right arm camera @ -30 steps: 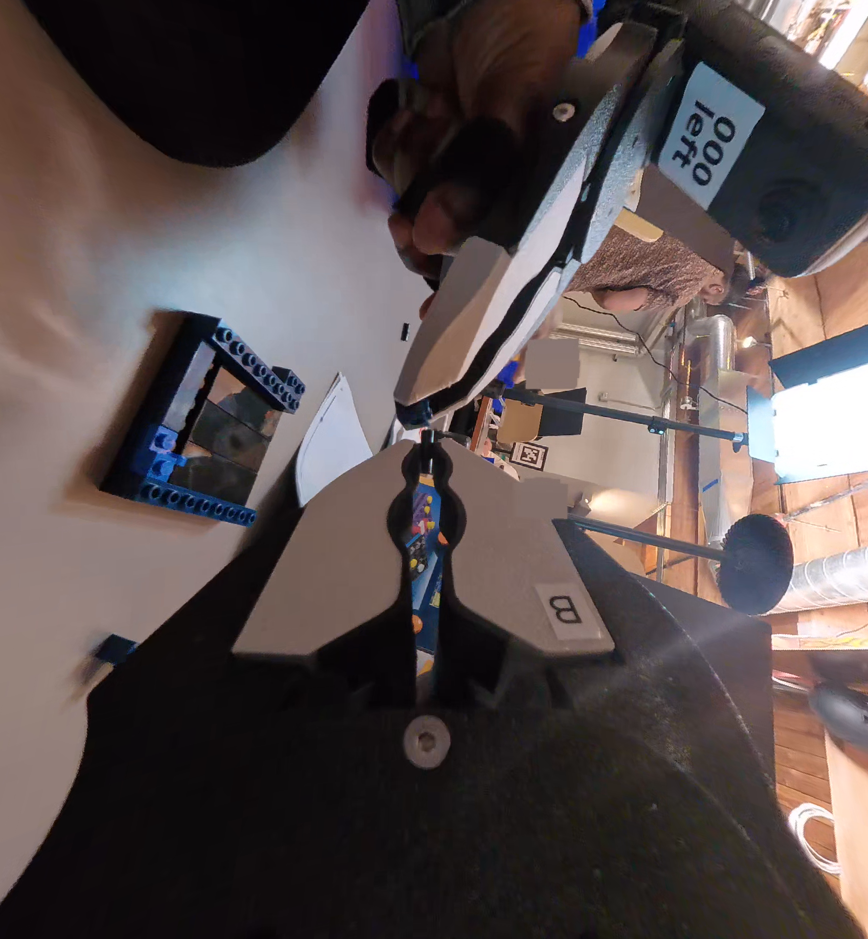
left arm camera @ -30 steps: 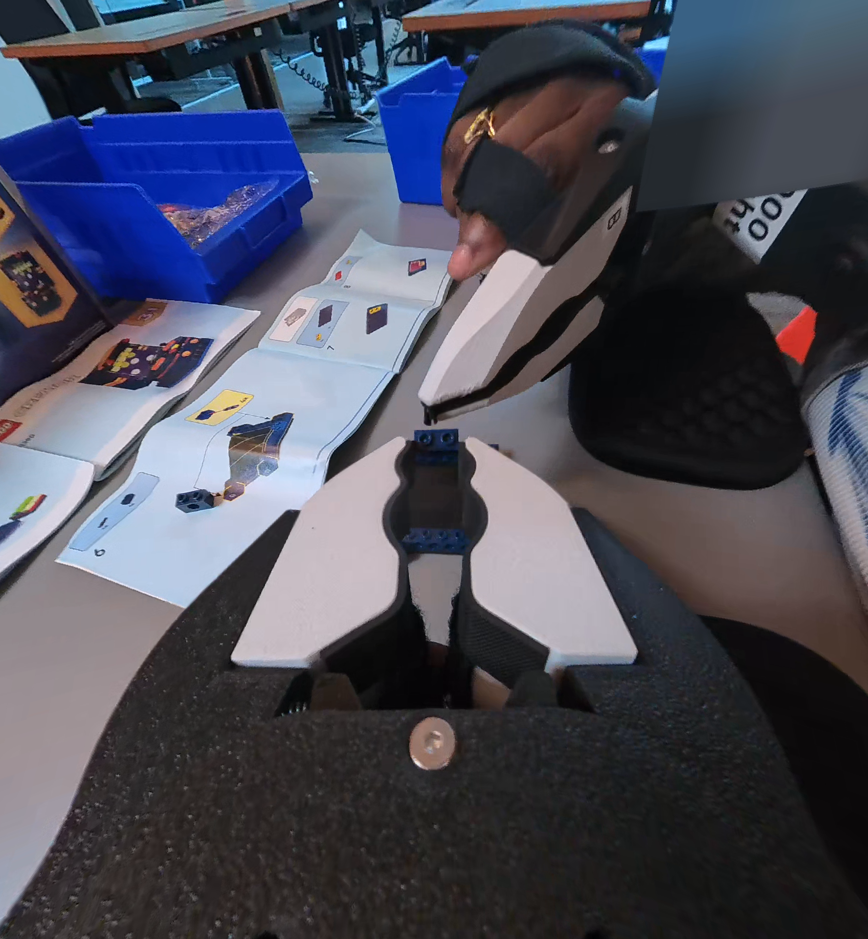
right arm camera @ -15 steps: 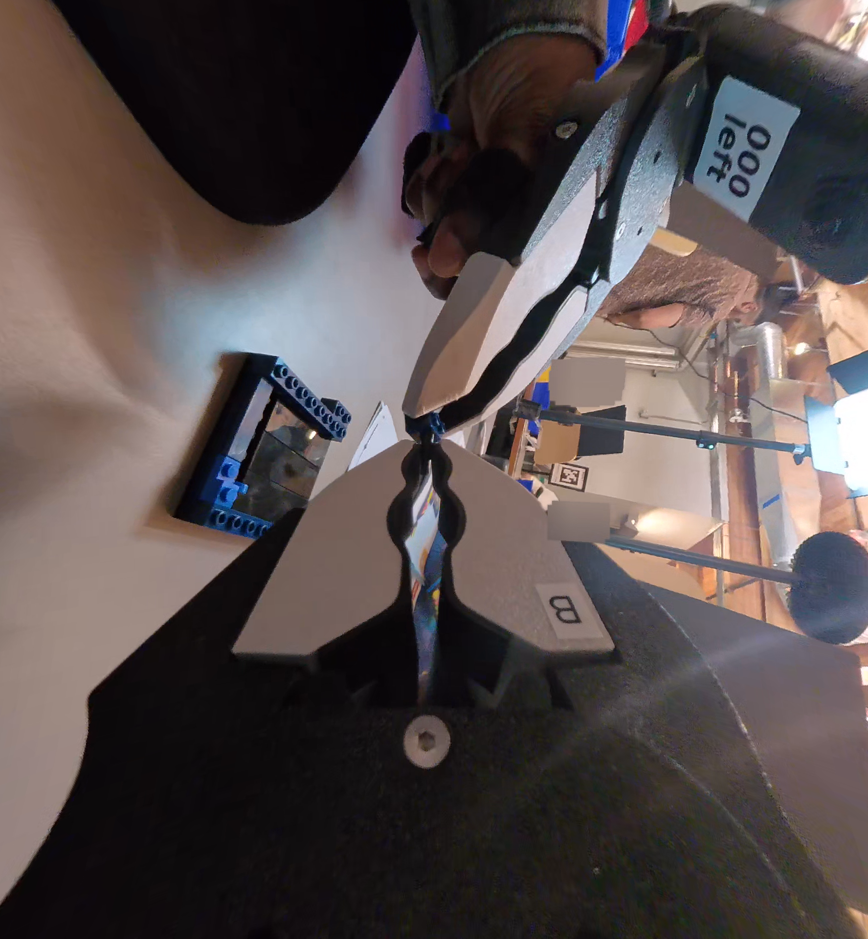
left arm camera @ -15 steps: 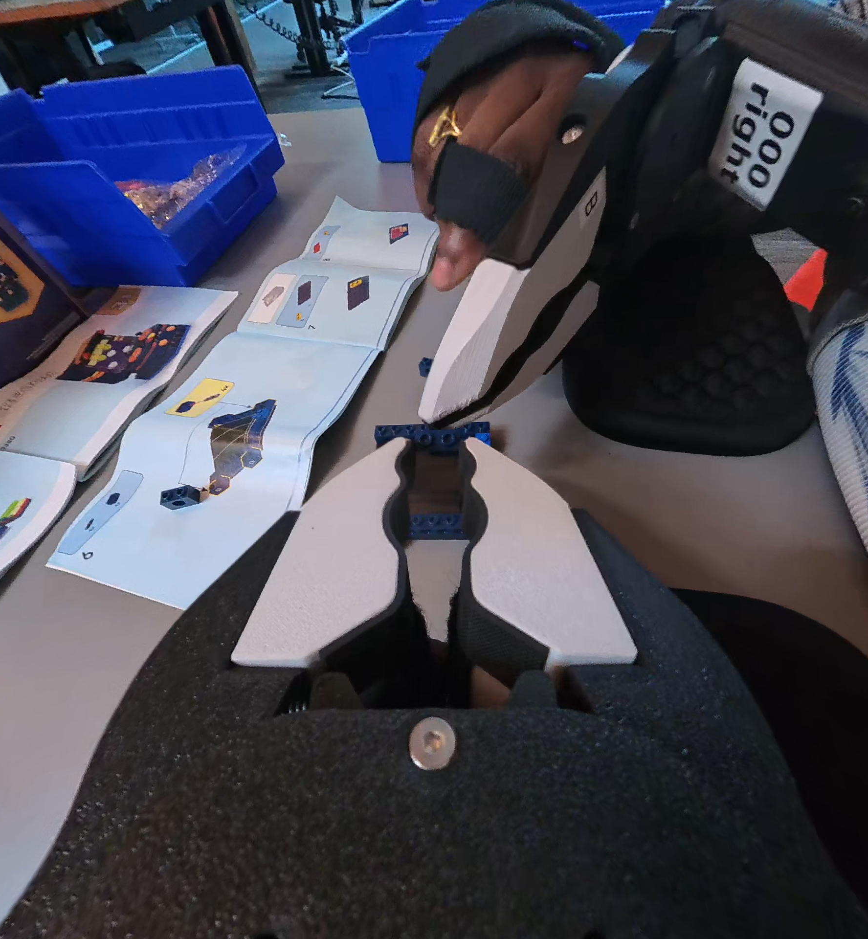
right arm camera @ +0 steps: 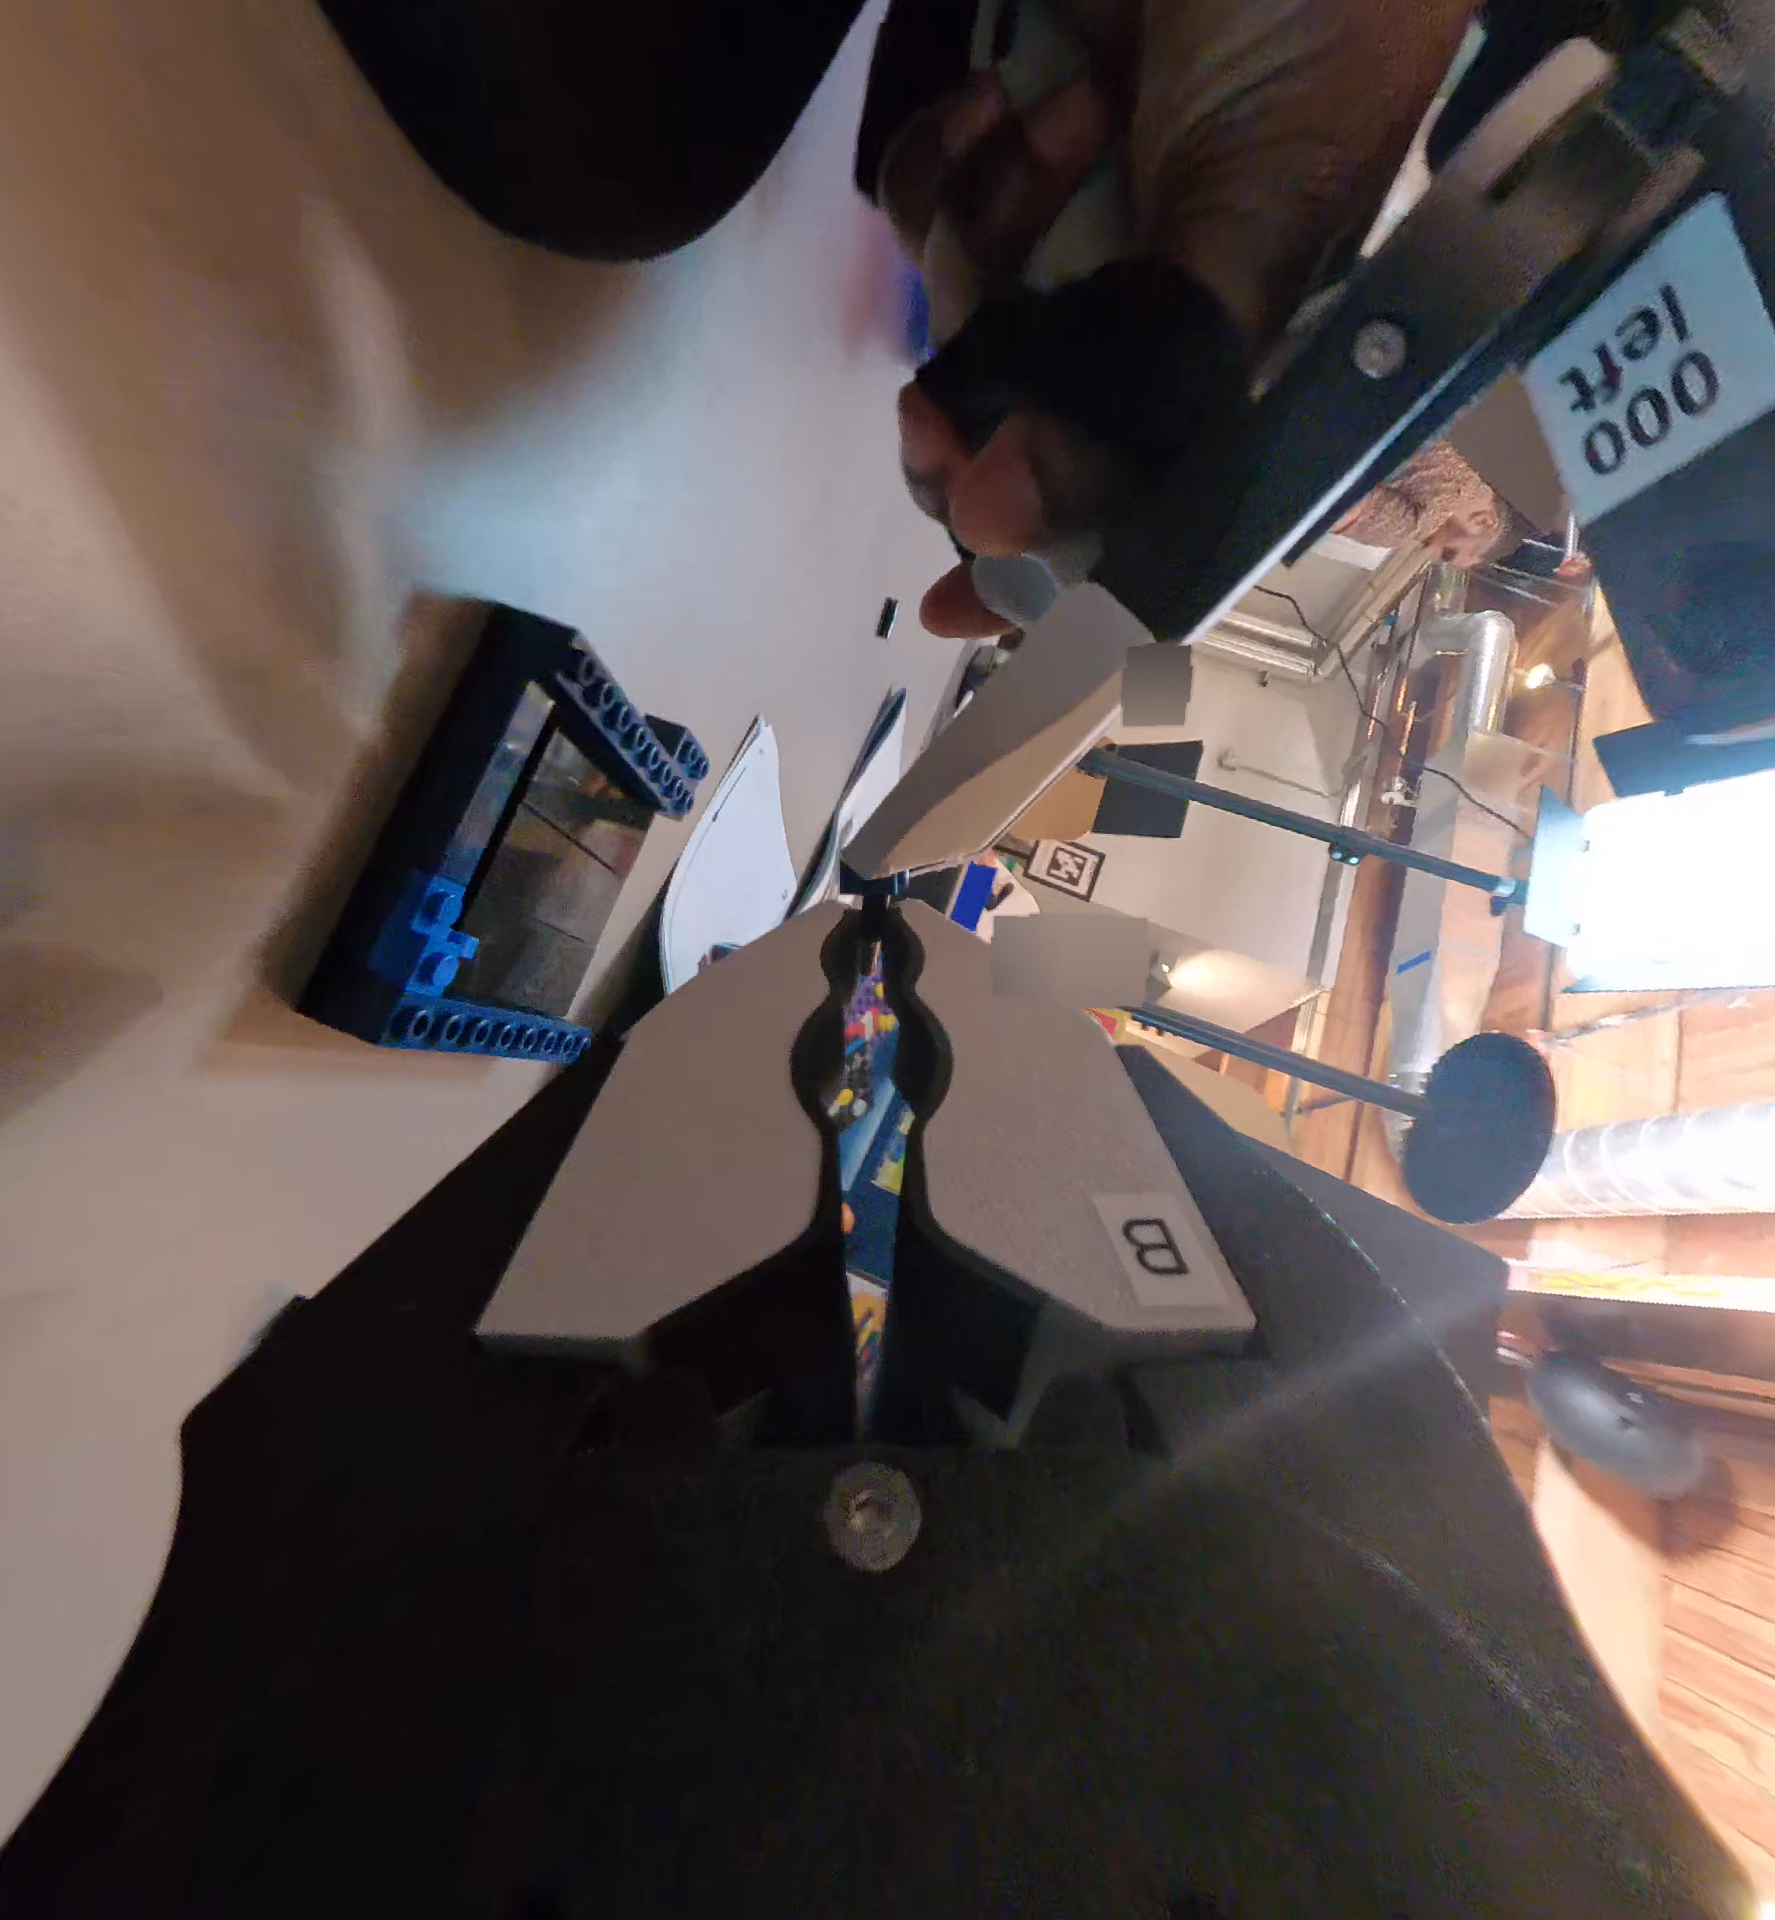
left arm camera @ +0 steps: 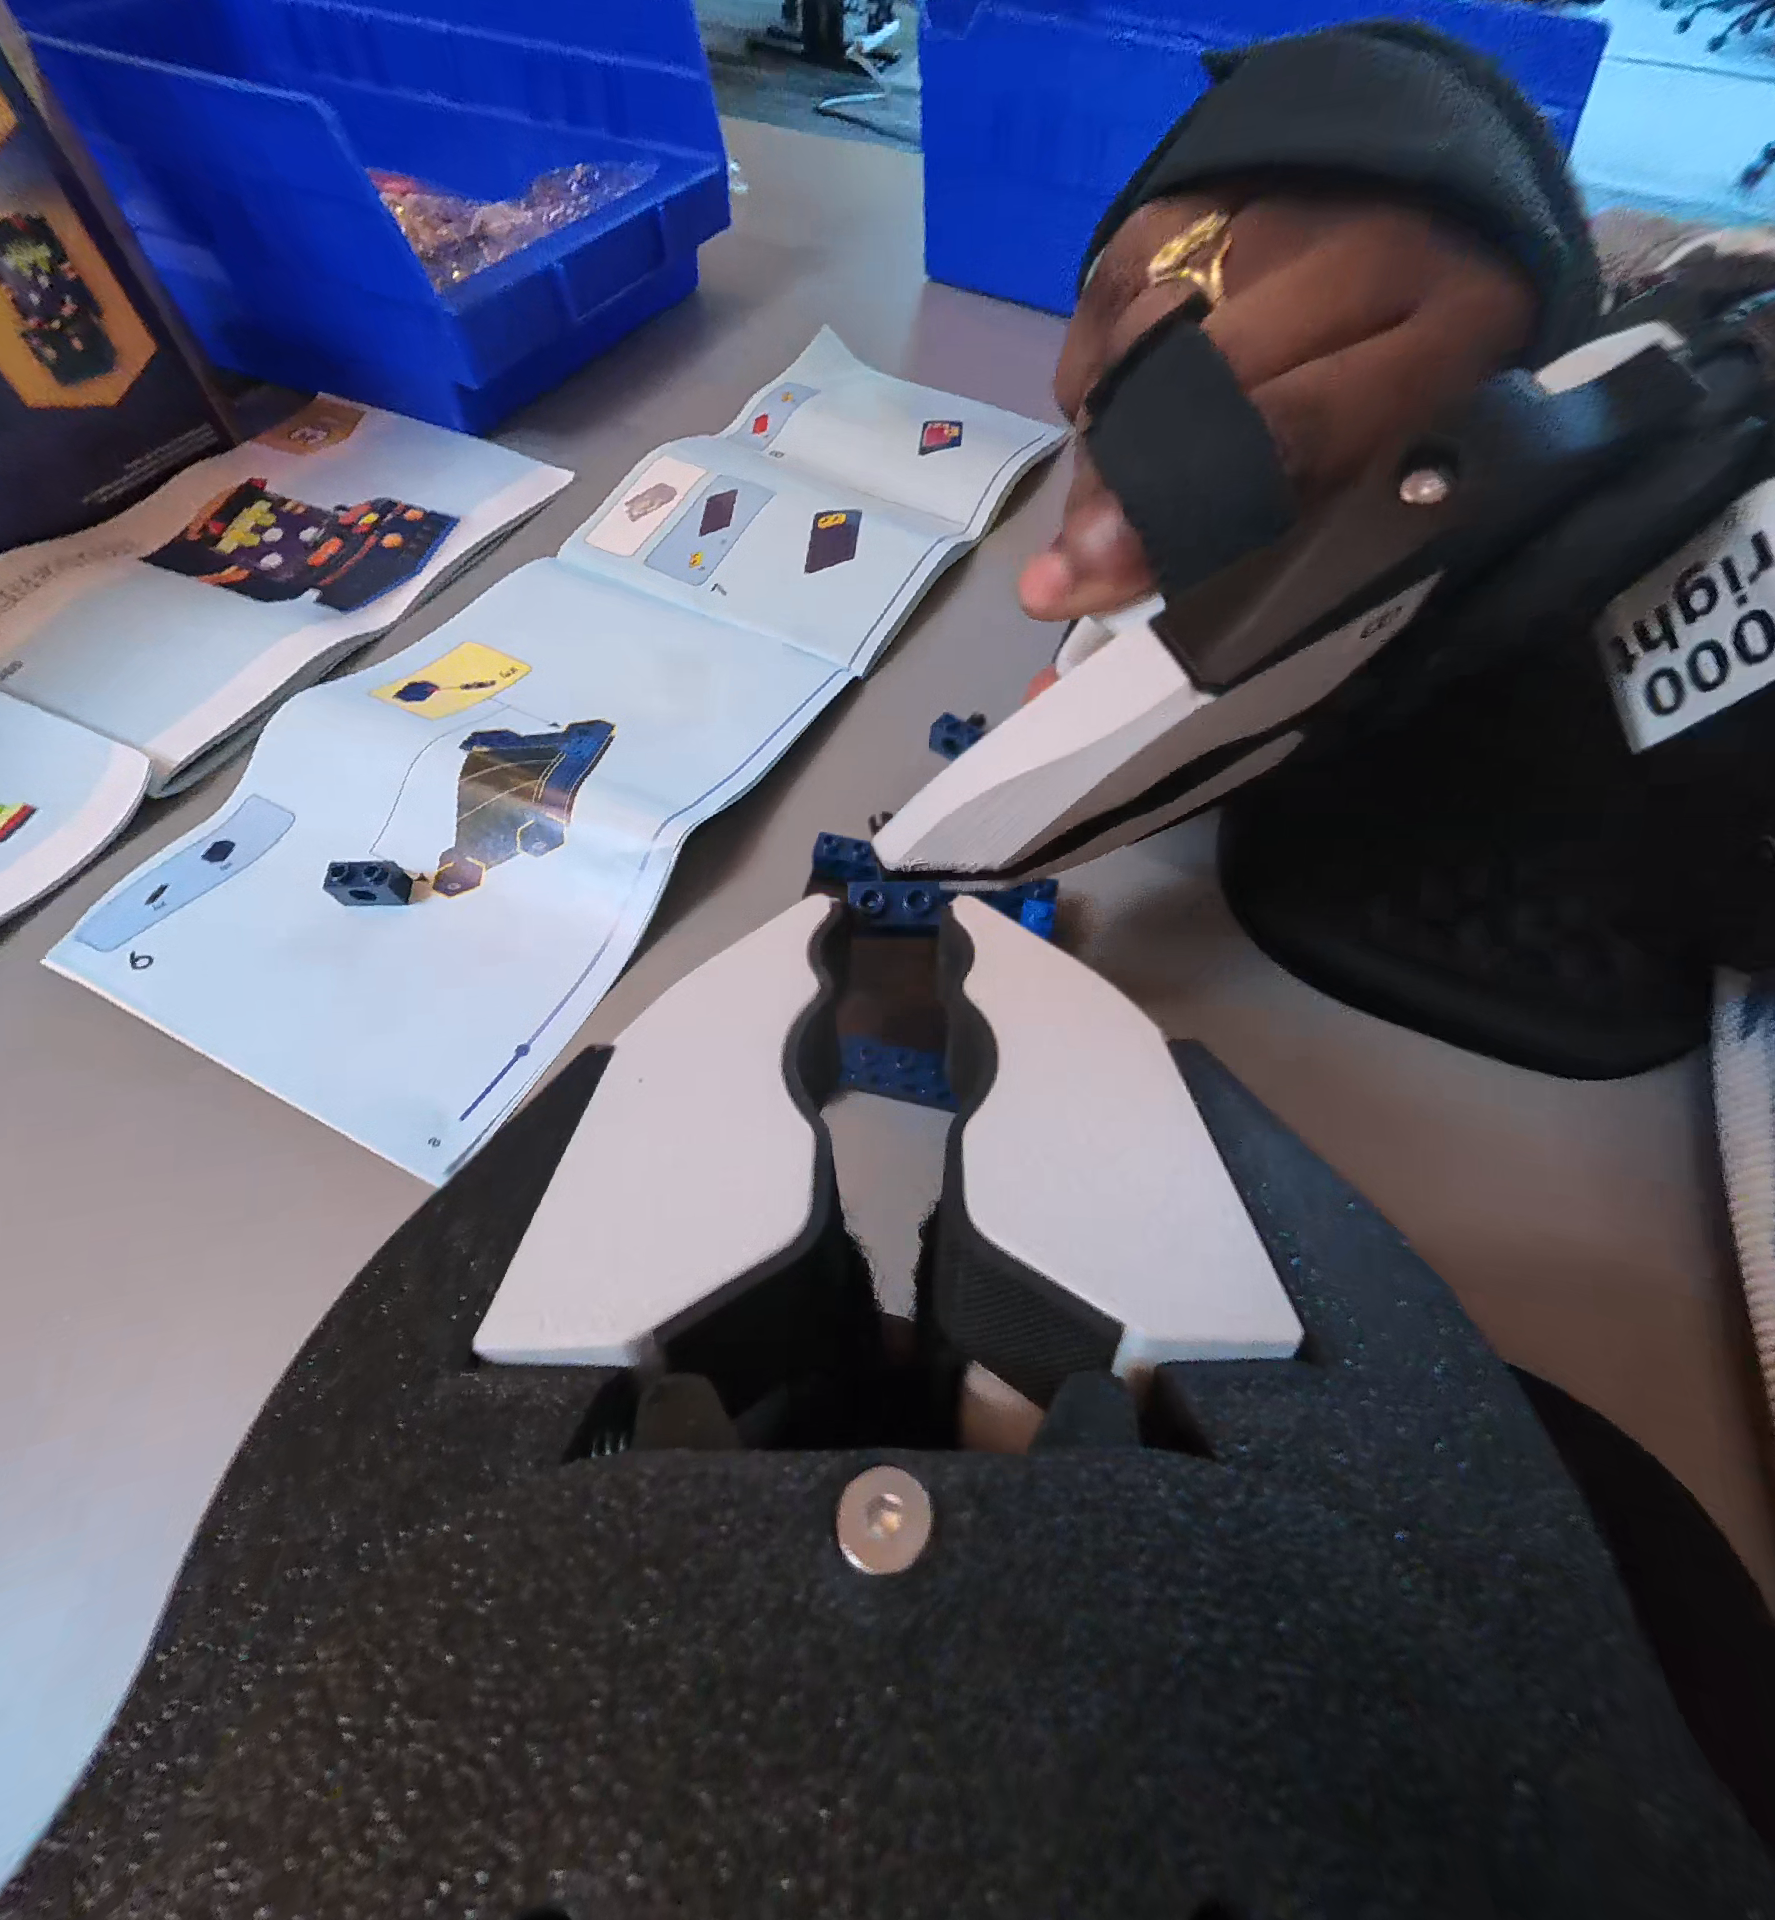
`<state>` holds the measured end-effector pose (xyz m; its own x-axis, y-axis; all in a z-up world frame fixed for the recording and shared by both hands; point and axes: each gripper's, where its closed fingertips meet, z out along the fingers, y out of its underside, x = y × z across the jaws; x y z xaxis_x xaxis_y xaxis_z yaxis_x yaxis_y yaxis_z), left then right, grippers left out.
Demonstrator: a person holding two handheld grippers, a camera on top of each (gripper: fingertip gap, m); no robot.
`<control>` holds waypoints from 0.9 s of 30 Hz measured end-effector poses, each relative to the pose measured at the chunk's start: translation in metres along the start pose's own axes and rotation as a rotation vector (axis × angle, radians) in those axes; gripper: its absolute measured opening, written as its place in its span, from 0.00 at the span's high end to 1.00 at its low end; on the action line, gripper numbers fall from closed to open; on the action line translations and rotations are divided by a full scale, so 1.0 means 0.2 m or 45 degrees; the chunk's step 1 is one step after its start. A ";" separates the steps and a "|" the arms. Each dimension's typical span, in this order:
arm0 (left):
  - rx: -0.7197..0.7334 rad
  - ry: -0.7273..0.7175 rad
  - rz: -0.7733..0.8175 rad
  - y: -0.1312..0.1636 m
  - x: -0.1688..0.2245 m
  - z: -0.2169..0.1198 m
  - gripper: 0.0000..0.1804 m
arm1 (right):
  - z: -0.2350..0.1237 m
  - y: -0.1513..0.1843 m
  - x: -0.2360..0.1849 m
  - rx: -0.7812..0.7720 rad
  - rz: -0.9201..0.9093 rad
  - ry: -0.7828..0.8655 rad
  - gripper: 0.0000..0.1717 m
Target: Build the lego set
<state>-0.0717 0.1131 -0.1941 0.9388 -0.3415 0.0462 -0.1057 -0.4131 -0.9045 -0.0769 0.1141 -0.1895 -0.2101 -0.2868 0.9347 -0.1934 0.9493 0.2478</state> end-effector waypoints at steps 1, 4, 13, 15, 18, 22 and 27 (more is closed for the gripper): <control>-0.012 -0.018 0.004 0.01 -0.01 0.00 0.92 | 0.00 0.00 -0.01 -0.005 -0.008 -0.004 0.98; -0.066 -0.123 0.085 0.02 -0.04 0.01 0.92 | 0.00 -0.03 0.00 0.041 0.042 -0.001 0.99; -0.039 -0.140 0.199 -0.01 -0.07 -0.04 0.92 | -0.06 -0.08 0.15 0.397 0.625 -0.017 1.00; -0.023 -0.093 0.169 0.00 -0.06 -0.02 0.92 | -0.06 -0.02 0.16 0.468 0.855 -0.056 1.00; 0.018 -0.057 0.135 0.00 -0.05 -0.02 0.92 | -0.07 0.09 0.20 0.507 1.140 -0.039 0.94; 0.058 -0.018 0.122 -0.02 -0.03 -0.02 0.92 | -0.06 0.21 0.15 0.478 1.356 -0.129 0.91; 0.085 -0.033 0.156 -0.04 -0.02 -0.03 0.92 | -0.09 0.51 0.04 0.317 1.815 -0.342 0.83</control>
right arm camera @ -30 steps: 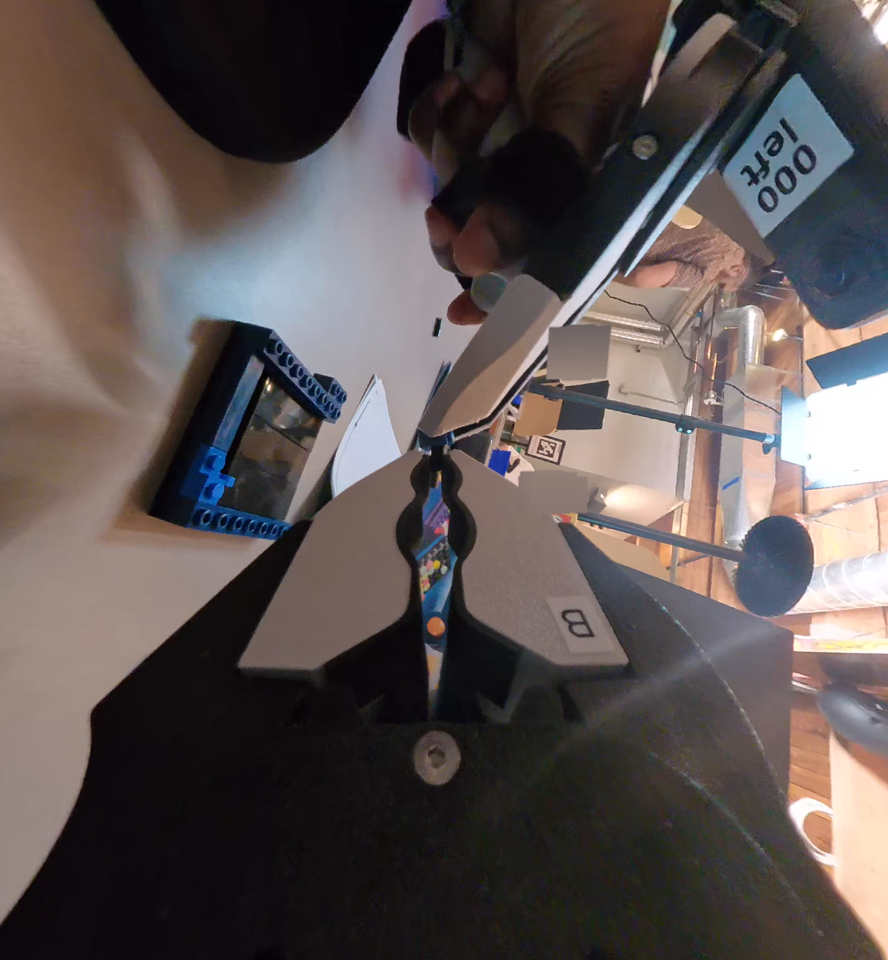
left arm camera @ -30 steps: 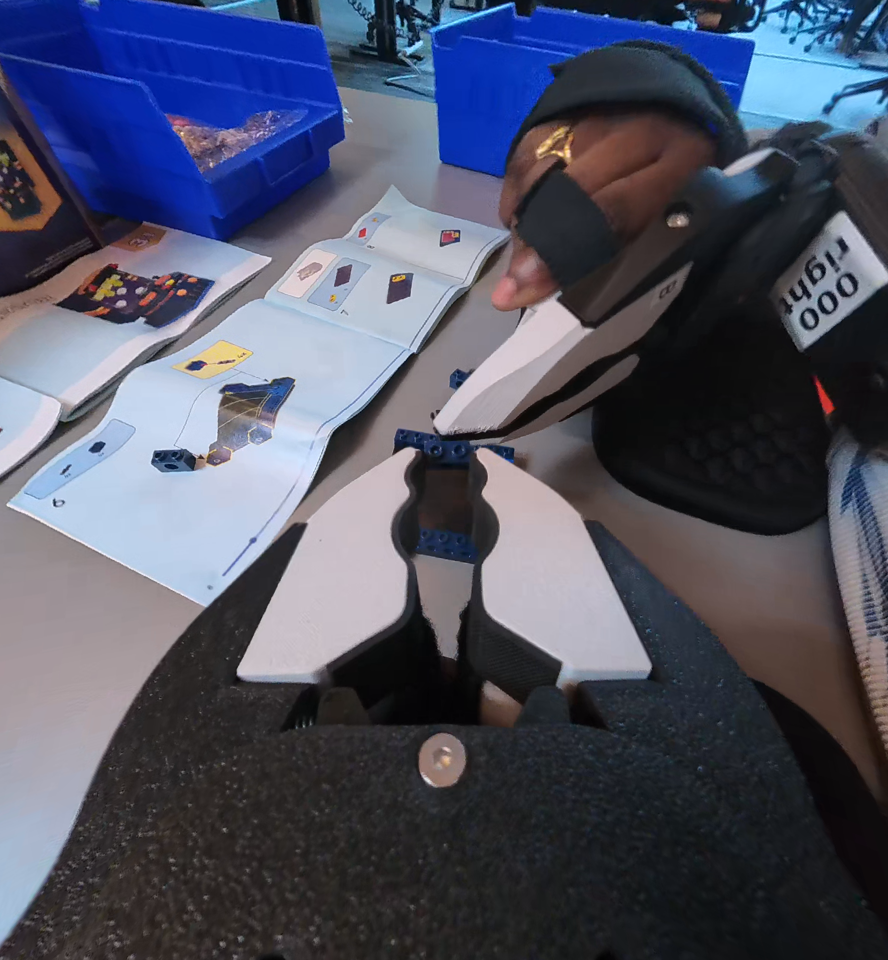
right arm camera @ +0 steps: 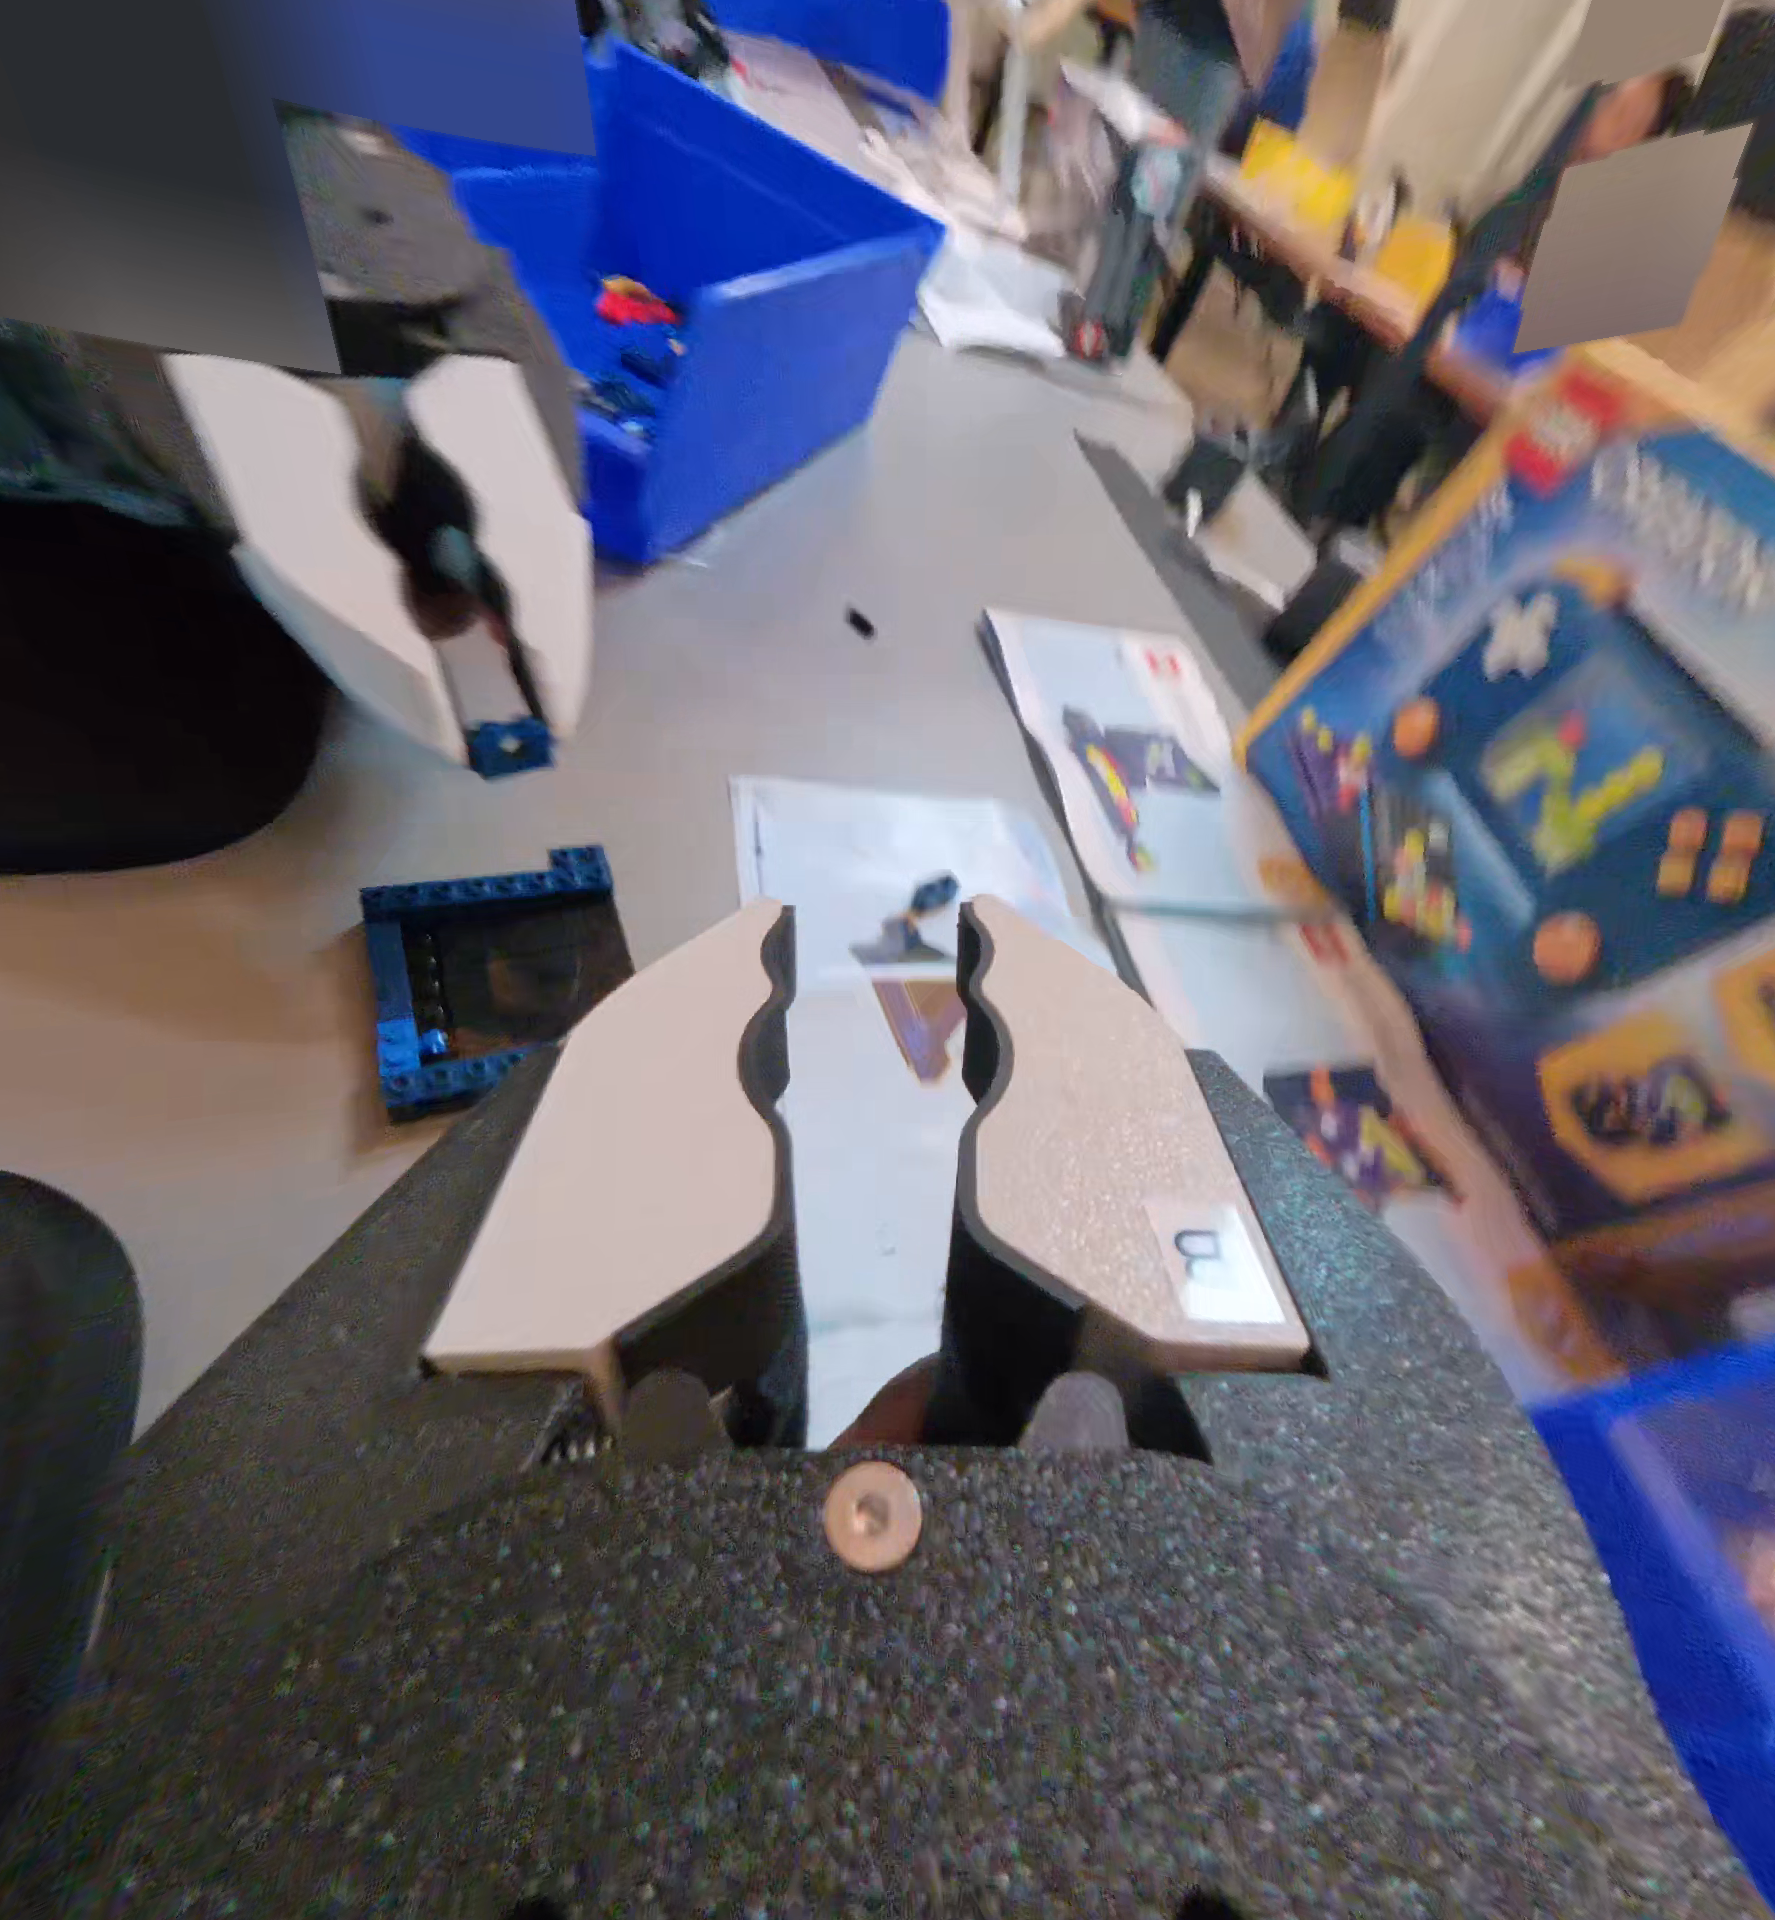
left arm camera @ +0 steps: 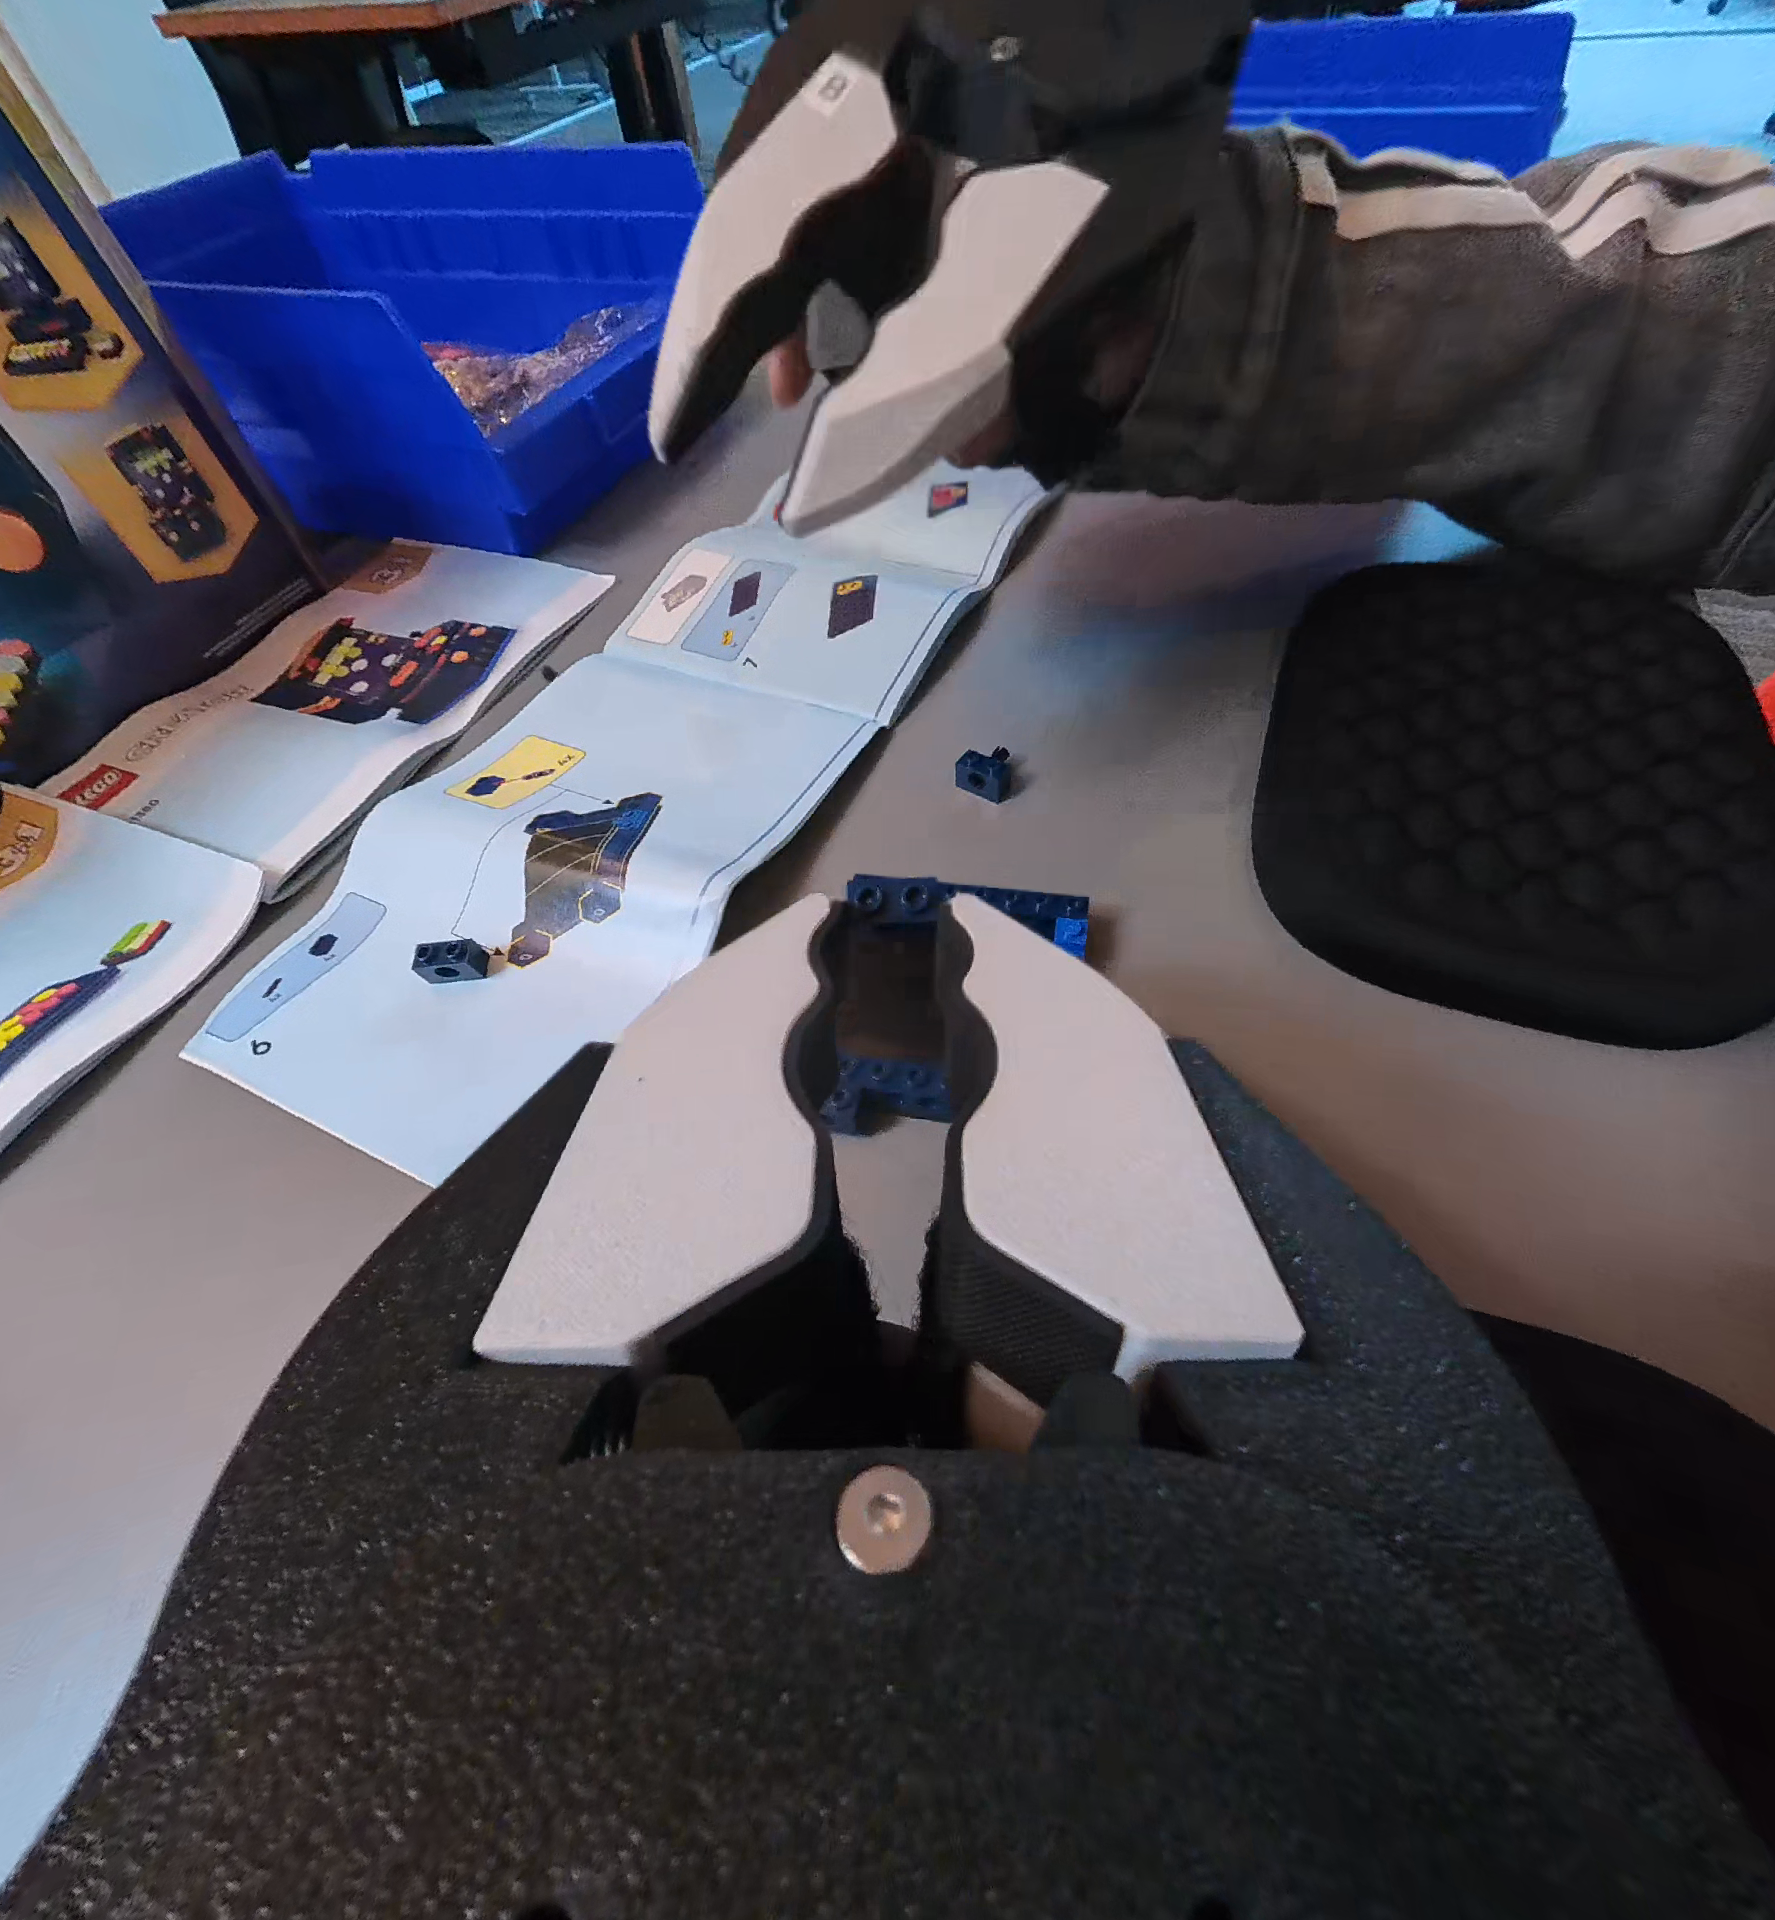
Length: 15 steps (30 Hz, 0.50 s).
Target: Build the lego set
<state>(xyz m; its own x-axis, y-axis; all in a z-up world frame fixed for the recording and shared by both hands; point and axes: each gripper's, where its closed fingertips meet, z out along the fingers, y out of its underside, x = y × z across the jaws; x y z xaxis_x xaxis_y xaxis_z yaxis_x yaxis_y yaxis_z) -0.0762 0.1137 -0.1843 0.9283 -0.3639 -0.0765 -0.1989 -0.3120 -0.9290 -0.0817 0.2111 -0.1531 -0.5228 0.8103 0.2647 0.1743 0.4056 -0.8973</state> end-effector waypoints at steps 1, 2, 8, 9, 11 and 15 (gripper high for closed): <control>0.009 -0.013 0.000 -0.01 -0.01 0.00 0.92 | -0.02 0.05 0.06 -0.065 0.108 0.013 0.83; 0.023 -0.025 -0.001 -0.01 -0.02 -0.01 0.92 | -0.03 0.12 0.11 -0.149 0.227 0.035 0.83; 0.071 -0.065 0.006 -0.05 -0.03 -0.02 0.92 | 0.01 0.46 0.35 -0.540 0.803 0.022 0.94; 0.073 -0.061 0.008 -0.05 -0.03 -0.02 0.92 | 0.03 0.47 0.36 -0.562 0.784 -0.042 0.98; 0.081 -0.047 0.014 -0.05 -0.02 -0.02 0.92 | 0.06 0.45 0.40 -0.548 0.515 -0.171 1.00; 0.079 -0.029 0.034 -0.05 0.00 -0.01 0.92 | 0.05 0.53 0.55 -0.769 0.051 -0.172 1.00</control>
